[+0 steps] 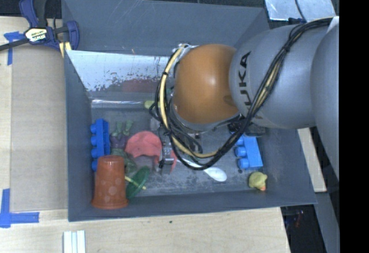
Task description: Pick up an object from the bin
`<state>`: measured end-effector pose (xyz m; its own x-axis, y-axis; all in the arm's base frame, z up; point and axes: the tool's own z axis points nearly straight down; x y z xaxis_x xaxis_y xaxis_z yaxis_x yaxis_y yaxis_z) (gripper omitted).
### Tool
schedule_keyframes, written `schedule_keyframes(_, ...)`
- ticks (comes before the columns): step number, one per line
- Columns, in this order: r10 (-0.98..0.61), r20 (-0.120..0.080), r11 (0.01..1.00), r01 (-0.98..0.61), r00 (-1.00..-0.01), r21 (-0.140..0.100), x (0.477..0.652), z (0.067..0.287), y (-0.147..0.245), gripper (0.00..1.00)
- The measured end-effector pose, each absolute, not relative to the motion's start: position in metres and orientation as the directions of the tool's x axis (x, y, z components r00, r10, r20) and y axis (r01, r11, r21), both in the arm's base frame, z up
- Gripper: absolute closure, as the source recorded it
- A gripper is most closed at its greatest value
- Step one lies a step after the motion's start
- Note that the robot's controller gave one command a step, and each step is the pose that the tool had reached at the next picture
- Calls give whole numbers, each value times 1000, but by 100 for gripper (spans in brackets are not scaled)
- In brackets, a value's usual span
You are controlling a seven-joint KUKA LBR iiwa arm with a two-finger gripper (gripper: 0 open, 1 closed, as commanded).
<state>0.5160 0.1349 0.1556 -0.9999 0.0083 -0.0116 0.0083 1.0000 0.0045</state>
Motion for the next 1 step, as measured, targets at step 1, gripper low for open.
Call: schedule_keyframes(1, -21, -8, 1000, -21, -1000, 3, 534, 99, 131, 0)
